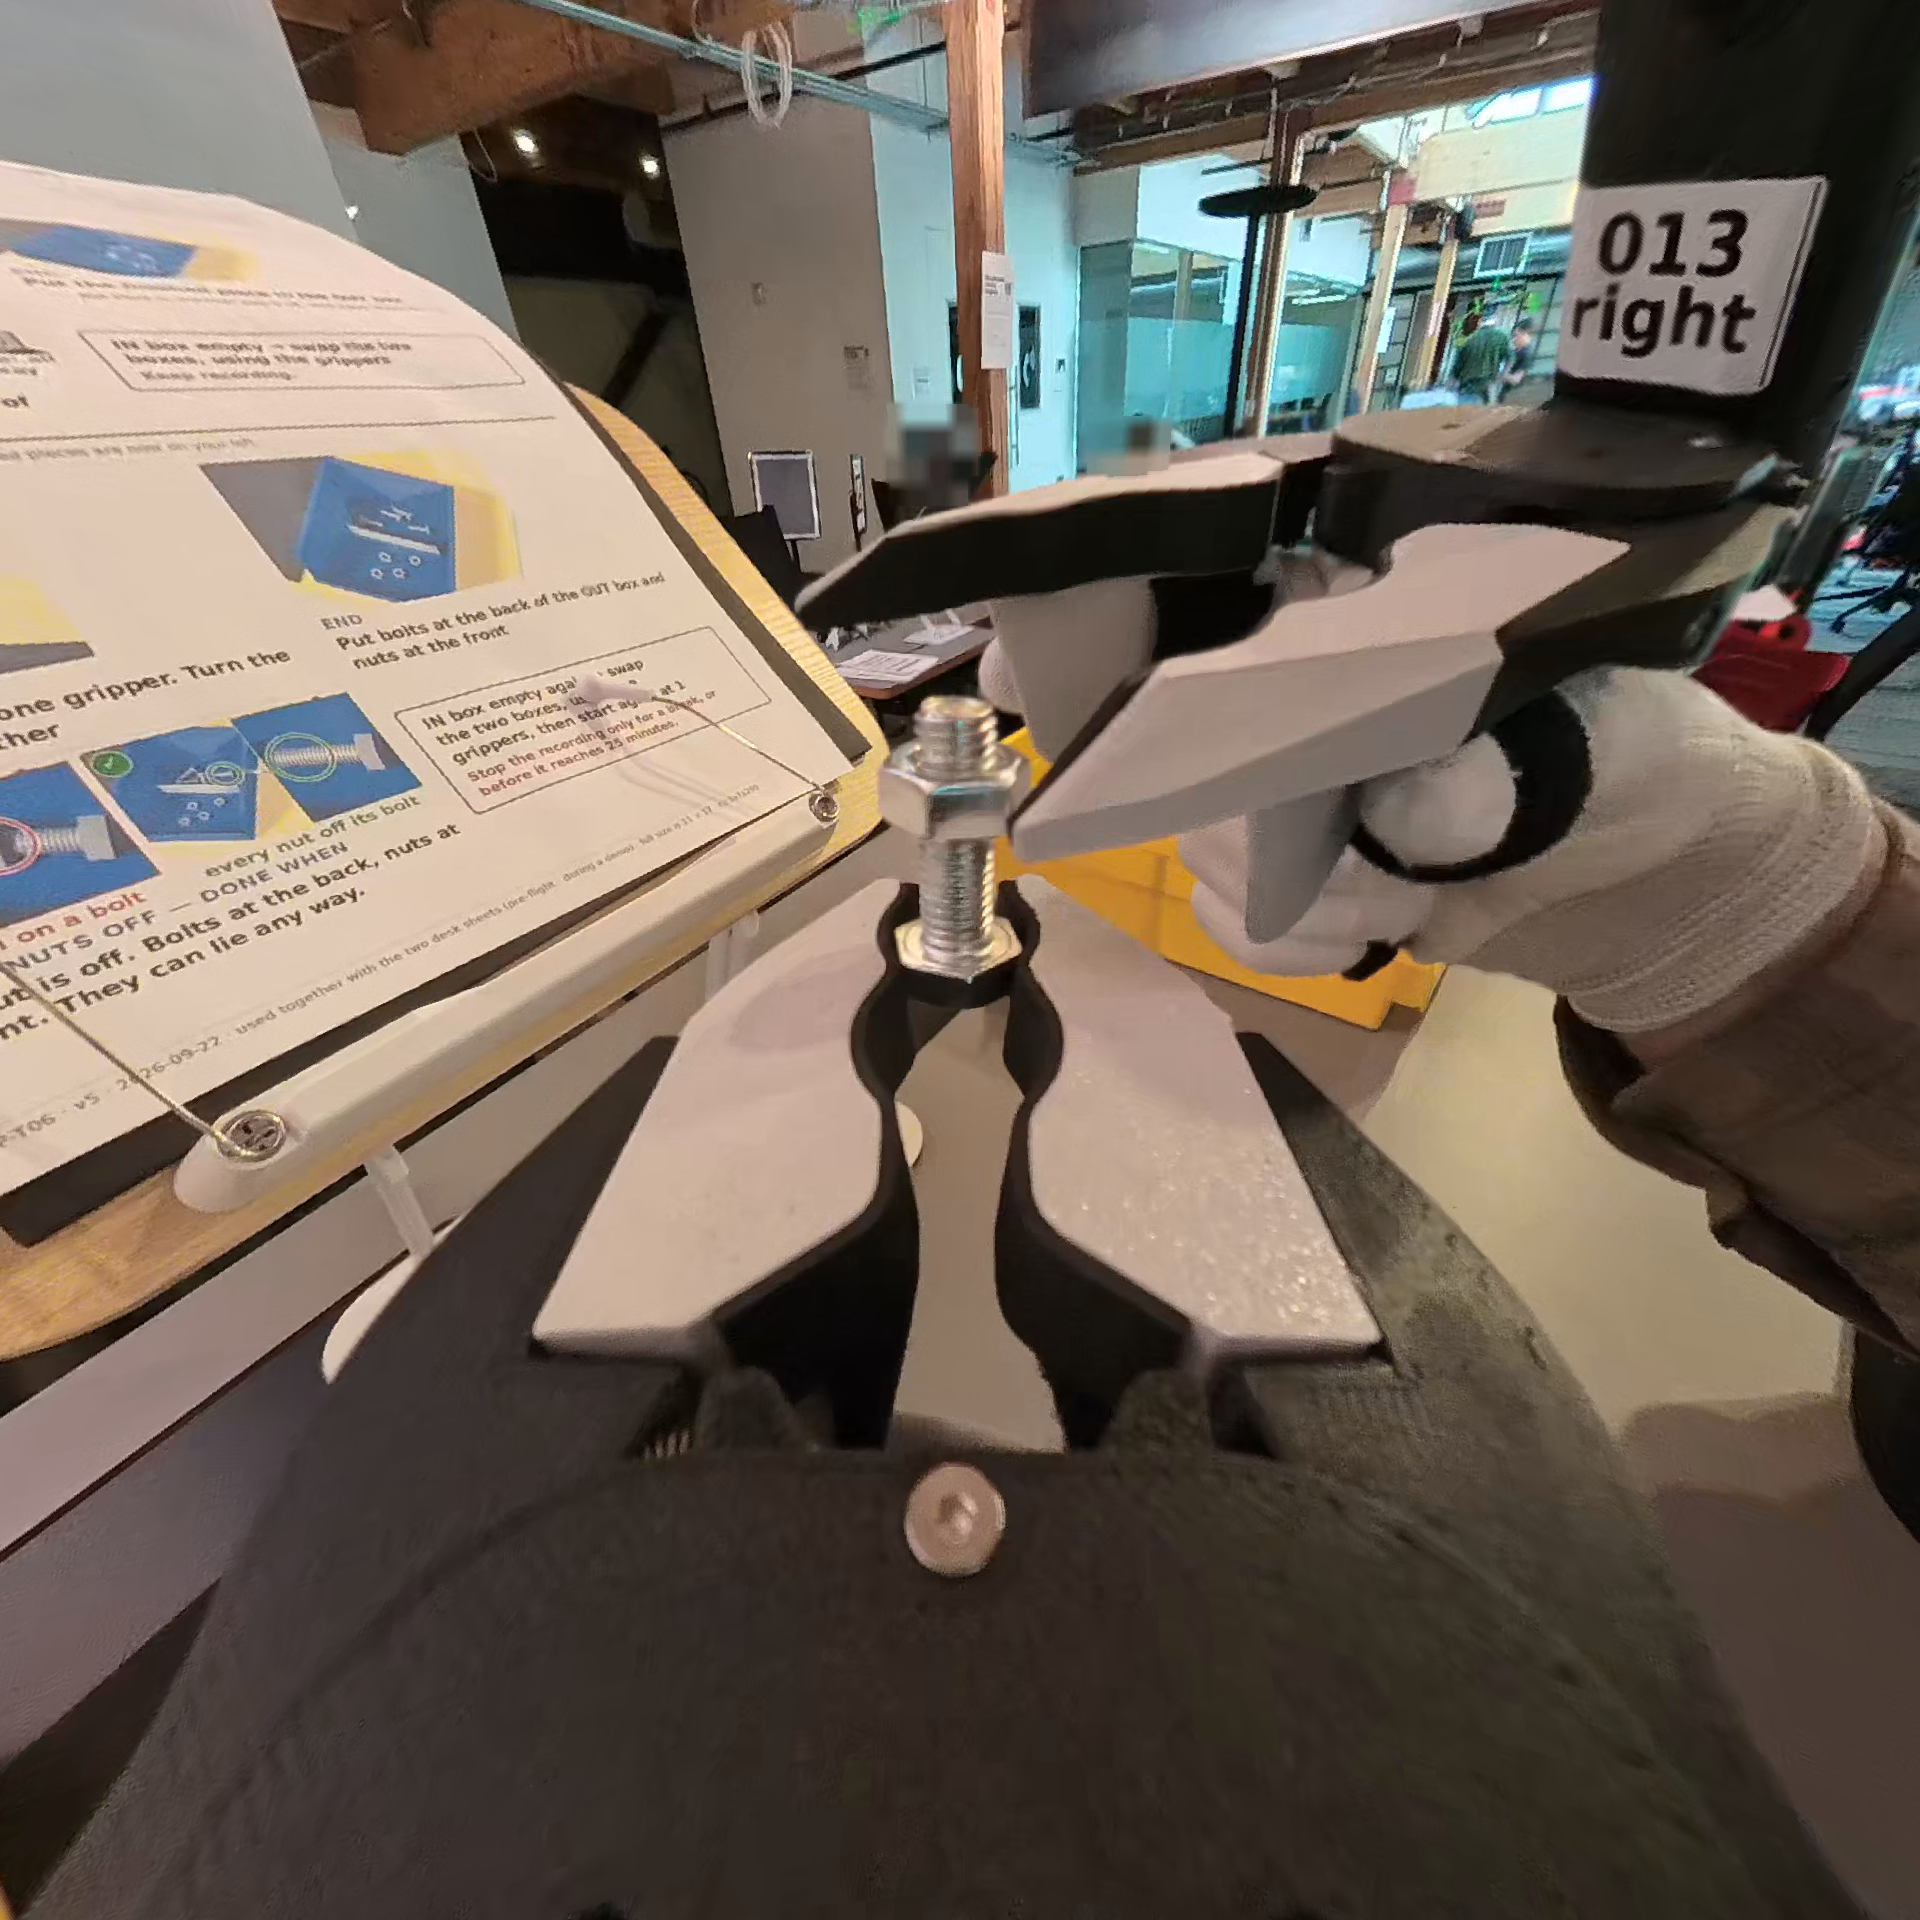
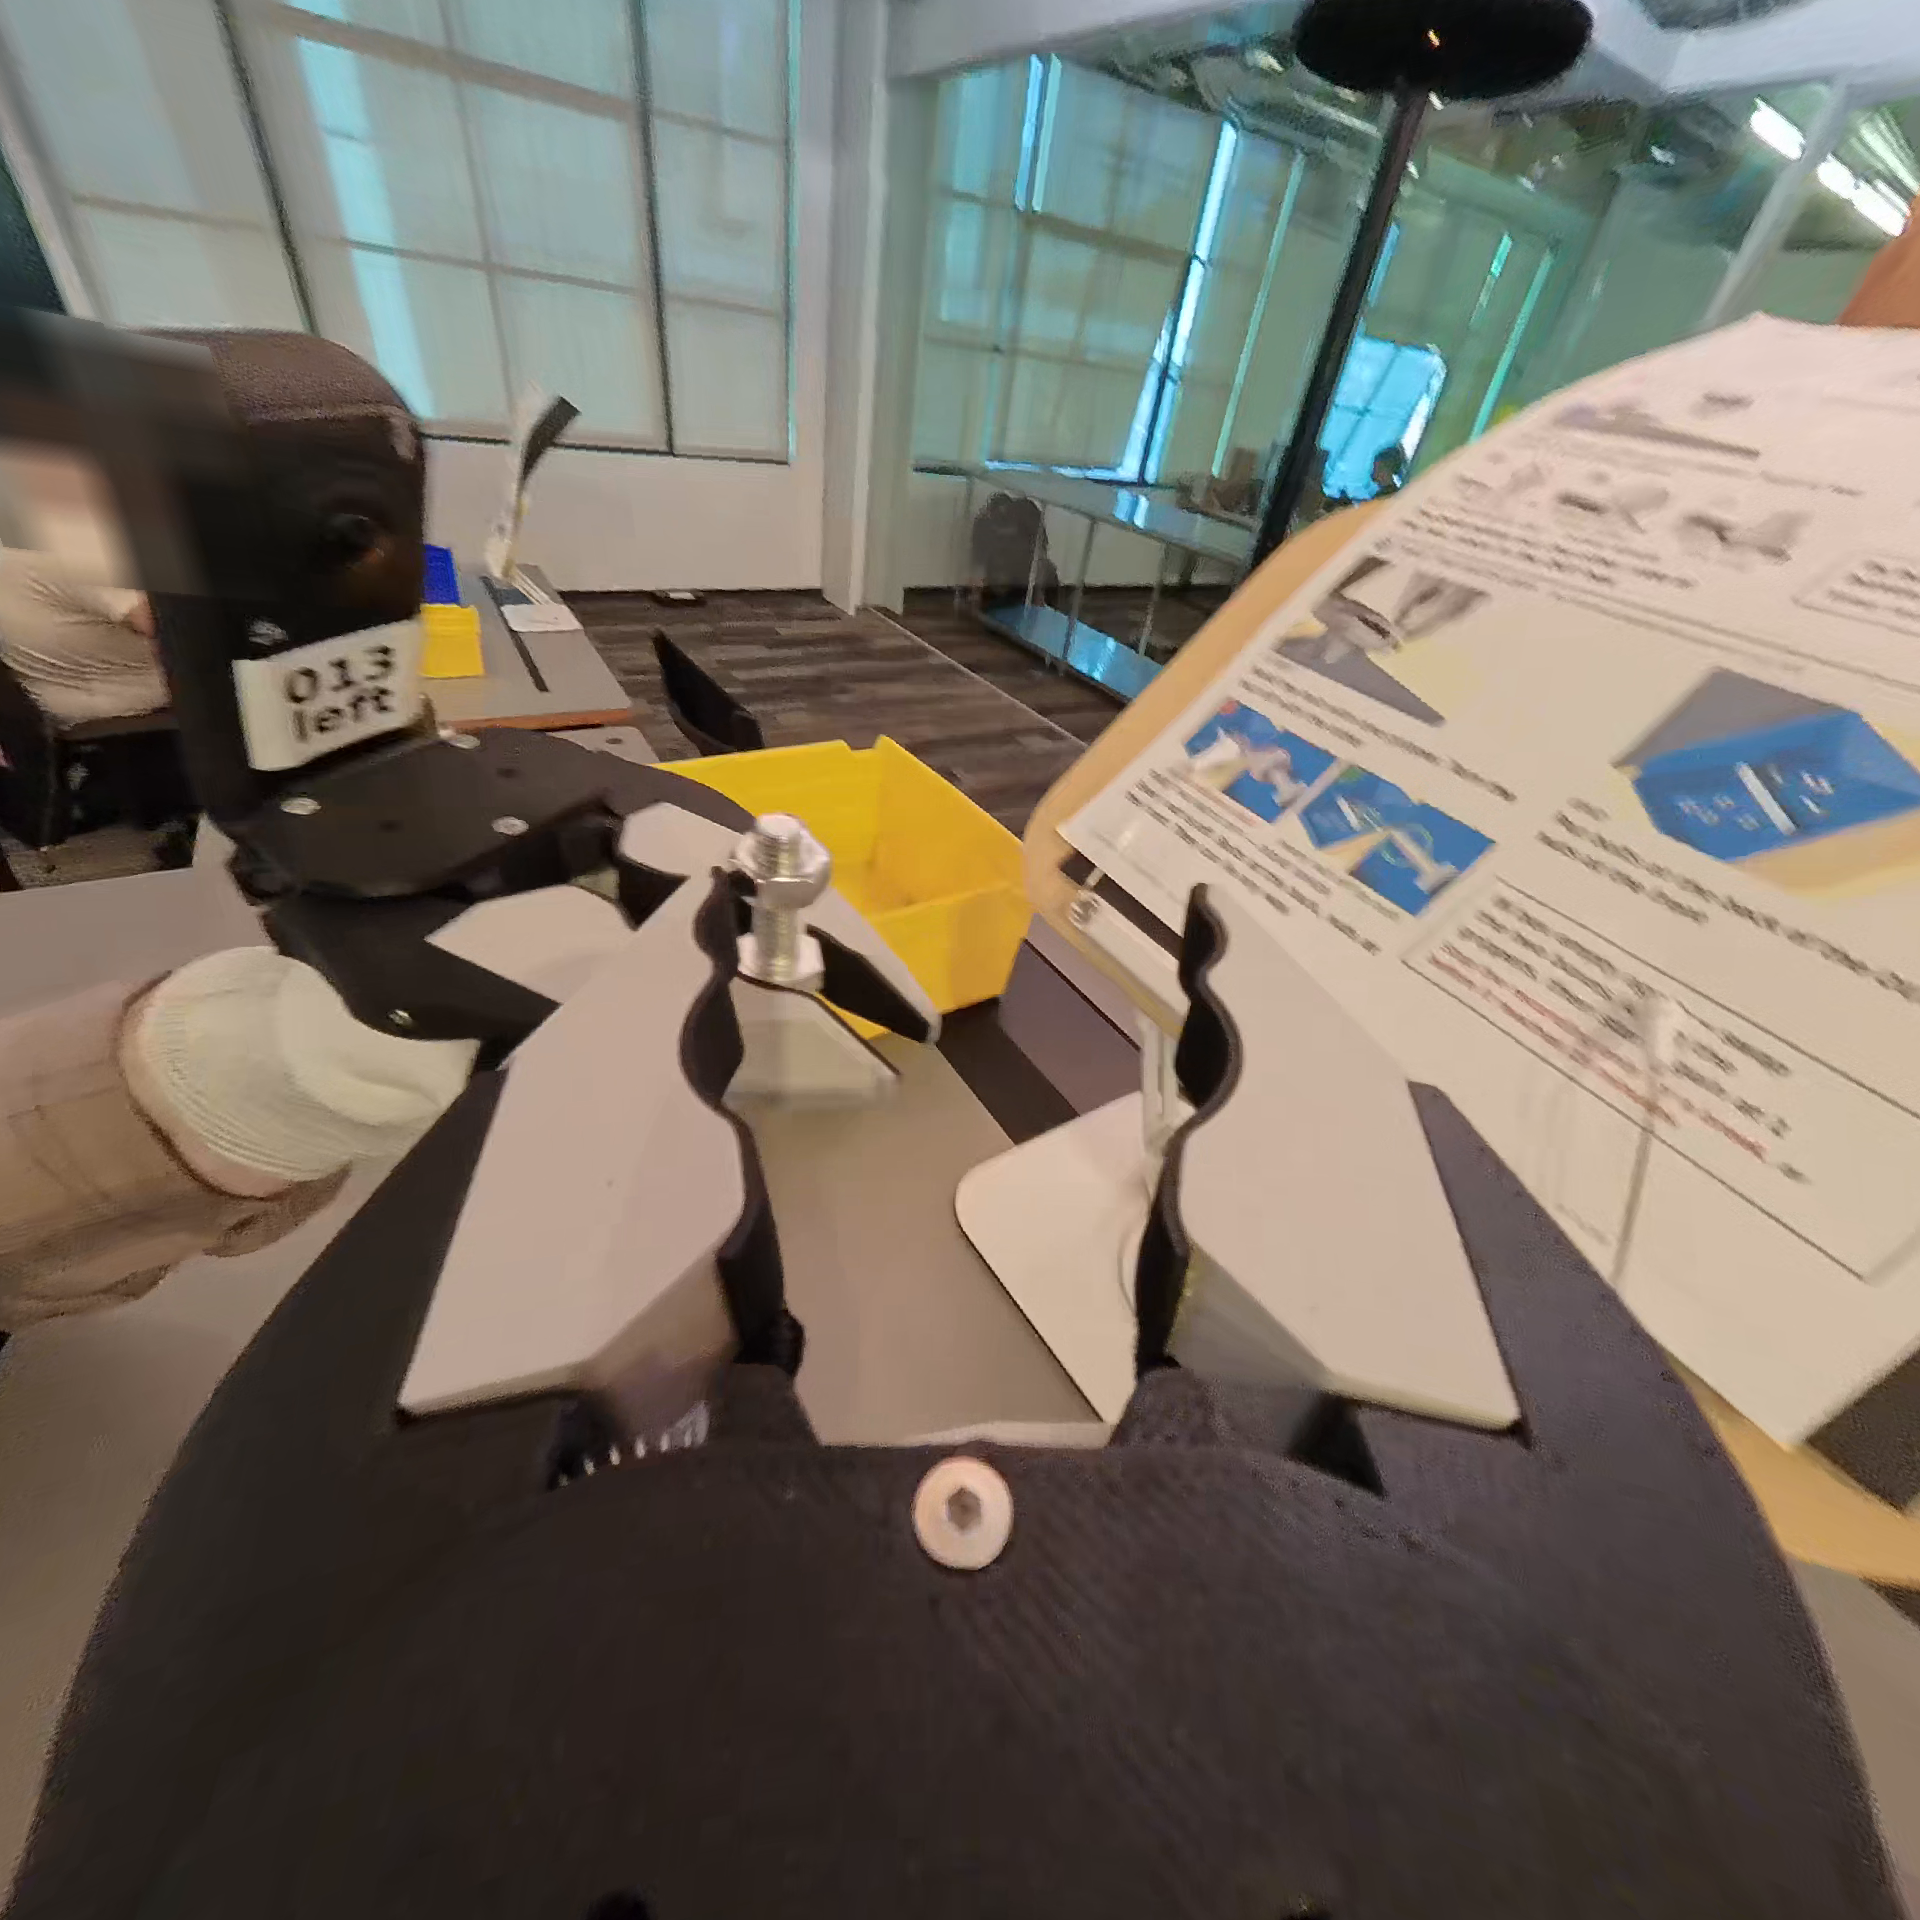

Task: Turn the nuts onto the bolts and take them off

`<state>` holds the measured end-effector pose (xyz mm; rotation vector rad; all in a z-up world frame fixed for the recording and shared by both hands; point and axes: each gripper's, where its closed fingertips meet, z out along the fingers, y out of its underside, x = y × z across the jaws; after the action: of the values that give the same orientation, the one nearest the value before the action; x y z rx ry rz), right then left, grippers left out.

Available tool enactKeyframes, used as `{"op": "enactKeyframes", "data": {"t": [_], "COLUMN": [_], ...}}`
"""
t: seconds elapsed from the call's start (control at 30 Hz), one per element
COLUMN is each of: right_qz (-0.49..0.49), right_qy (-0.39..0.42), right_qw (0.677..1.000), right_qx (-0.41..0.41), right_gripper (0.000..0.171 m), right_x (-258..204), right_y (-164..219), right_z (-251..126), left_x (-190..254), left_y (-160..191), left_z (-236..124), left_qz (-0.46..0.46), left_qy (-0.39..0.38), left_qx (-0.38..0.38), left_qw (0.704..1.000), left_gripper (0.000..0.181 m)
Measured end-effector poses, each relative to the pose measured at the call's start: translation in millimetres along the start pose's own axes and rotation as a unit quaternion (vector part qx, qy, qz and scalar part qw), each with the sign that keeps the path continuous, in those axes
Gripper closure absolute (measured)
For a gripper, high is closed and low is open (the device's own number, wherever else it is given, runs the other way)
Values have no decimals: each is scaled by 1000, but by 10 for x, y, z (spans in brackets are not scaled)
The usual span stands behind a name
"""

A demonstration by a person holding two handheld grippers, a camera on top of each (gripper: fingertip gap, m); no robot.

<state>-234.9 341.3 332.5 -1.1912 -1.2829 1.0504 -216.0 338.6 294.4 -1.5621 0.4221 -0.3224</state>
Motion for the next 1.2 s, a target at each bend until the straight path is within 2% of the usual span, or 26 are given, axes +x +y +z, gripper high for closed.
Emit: {"op": "enactKeyframes", "data": {"t": [0.03, 0.07, 0.13, 0.23, 0.4, 0.53, 0.57, 0.63, 0.7, 0.87, 0.97, 1.0, 1.03, 1.2], "right_qz": [12, 22, 14, 9, -1, 13, 15, 15, 21, 5, 17, 23, 24, 6], "right_qy": [8, 38, 54, 14, -14, 2, 20, 29, 4, -14, 7, 26, 35, -4], "right_qw": [1000, 999, 998, 1000, 1000, 1000, 1000, 999, 1000, 1000, 1000, 999, 999, 1000], "right_qx": [-8, -17, -14, 13, 14, -5, -7, -8, 17, 12, -2, -3, -2, 18], "right_gripper": [82, 96, 92, 91, 91, 86, 94, 91, 90, 88, 85, 93, 92, 89], "right_x": [87, 250, 383, 197, -45, 88, 196, 282, 163, -42, 115, 226, 292, 82], "right_y": [35, 76, 71, -77, -86, 23, 36, 35, -78, -85, 11, 25, 23, -117], "right_z": [-37, -98, -207, -218, -64, -69, -118, -196, -201, -61, -81, -128, -176, -185], "left_x": [-17, -19, -35, -16, 46, 31, 31, 8, 11, 63, 45, 48, 39, 54], "left_y": [12, -1, -35, -30, 3, 7, -7, -28, -32, -1, 5, -6, -20, 0], "left_z": [0, -11, -30, -27, 14, 11, -1, -18, -19, 18, 16, 5, -5, 12], "left_qz": [1, -2, -16, -8, -14, -18, -20, -25, -25, -21, -19, -22, -24, -21], "left_qy": [-5, -1, 2, 2, 14, 12, 17, 14, 15, 21, 15, 20, 19, 20], "left_qx": [-3, 3, 10, 4, 0, 1, 6, 8, 9, 5, 3, 6, 8, 3], "left_qw": [1000, 1000, 1000, 1000, 1000, 1000, 1000, 1000, 1000, 1000, 1000, 1000, 999, 1000], "left_gripper": [167, 167, 167, 167, 167, 167, 167, 167, 167, 168, 167, 167, 167, 167]}}
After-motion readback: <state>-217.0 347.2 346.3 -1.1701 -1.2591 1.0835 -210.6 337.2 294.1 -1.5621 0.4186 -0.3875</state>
